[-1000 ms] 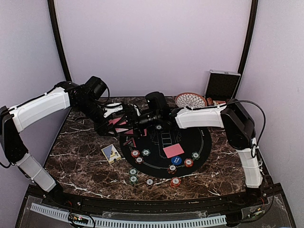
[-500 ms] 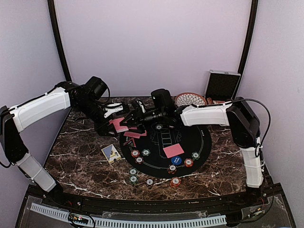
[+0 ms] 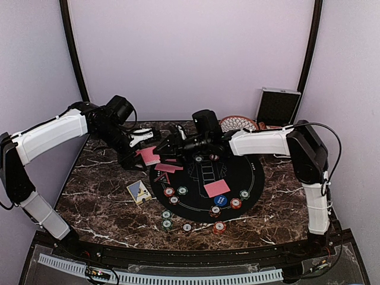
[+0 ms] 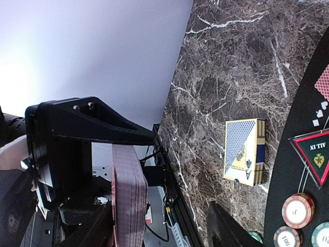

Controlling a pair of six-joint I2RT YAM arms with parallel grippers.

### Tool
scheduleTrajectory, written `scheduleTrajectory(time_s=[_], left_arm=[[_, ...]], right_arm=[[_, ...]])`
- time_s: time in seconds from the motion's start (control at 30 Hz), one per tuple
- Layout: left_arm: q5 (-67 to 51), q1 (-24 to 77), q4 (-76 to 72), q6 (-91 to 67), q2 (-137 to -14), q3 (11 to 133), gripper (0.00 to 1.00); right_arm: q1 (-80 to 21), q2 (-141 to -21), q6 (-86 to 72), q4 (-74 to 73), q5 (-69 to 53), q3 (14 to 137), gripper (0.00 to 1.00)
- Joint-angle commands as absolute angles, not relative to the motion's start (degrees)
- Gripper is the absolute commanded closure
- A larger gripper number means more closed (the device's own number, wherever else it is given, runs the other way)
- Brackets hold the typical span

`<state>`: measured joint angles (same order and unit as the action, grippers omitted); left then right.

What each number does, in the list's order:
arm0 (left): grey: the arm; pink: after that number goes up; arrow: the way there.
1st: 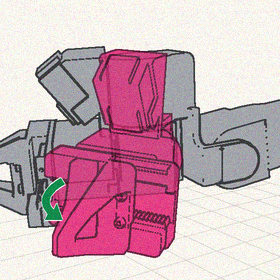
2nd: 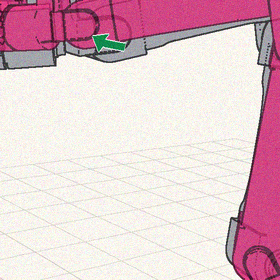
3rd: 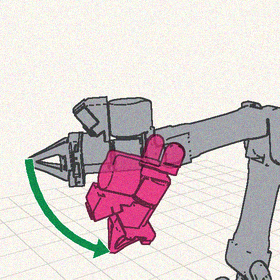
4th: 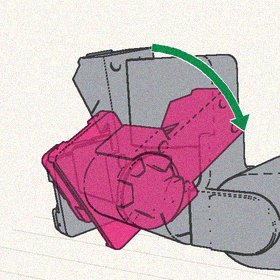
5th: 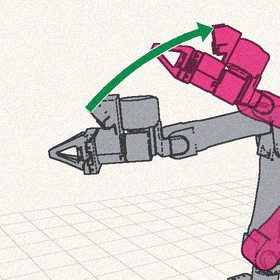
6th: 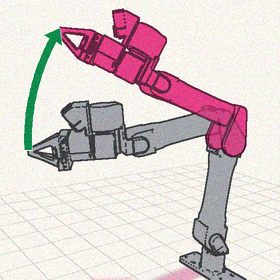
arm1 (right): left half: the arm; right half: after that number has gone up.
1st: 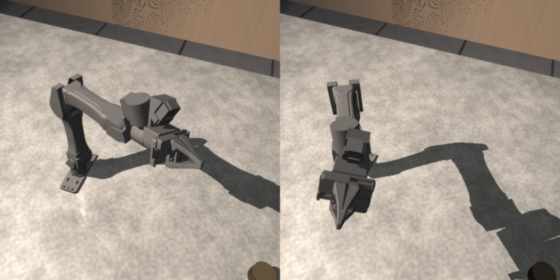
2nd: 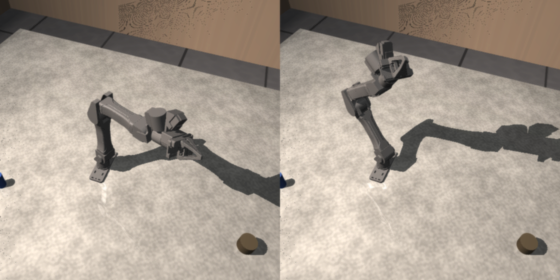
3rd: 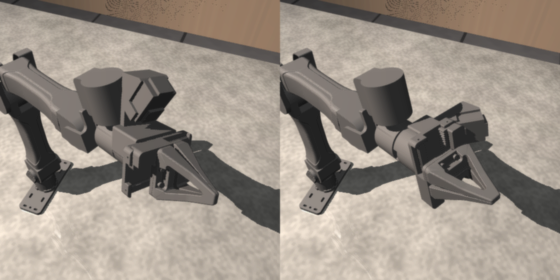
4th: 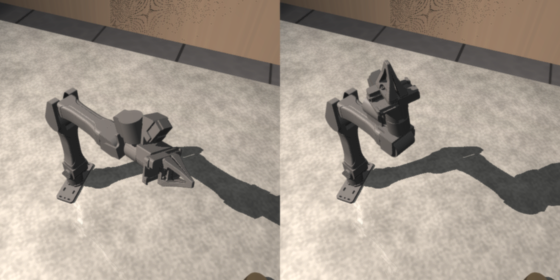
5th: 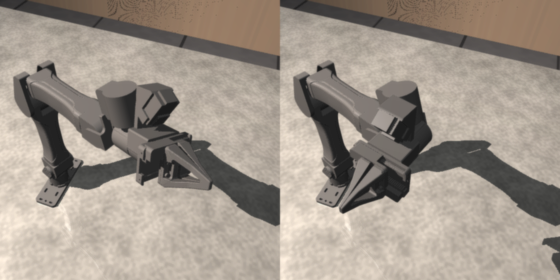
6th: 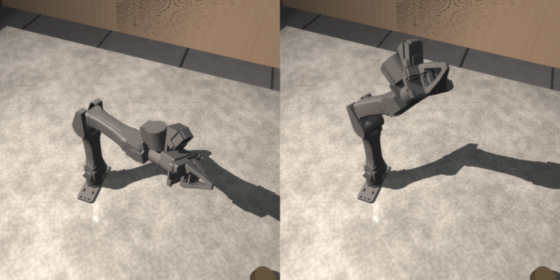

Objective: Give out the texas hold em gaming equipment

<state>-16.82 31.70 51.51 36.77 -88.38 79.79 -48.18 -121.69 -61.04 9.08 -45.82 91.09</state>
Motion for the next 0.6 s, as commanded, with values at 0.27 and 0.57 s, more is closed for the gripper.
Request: scheduleTrajectory(time_s=[0.27, 0.57], left_arm=[[-18.8, 31.5, 52.5, 36.6, -87.2, 81.7, 1.00], [-18.8, 31.6, 52.5, 36.7, -87.2, 81.9, 1.00]], right_arm=[[-51.6, -127.9, -67.7, 16.2, -48.0, 96.7, 0.37], [-49.9, -128.0, -62.5, 6.9, -44.8, 97.4, 0.42]])
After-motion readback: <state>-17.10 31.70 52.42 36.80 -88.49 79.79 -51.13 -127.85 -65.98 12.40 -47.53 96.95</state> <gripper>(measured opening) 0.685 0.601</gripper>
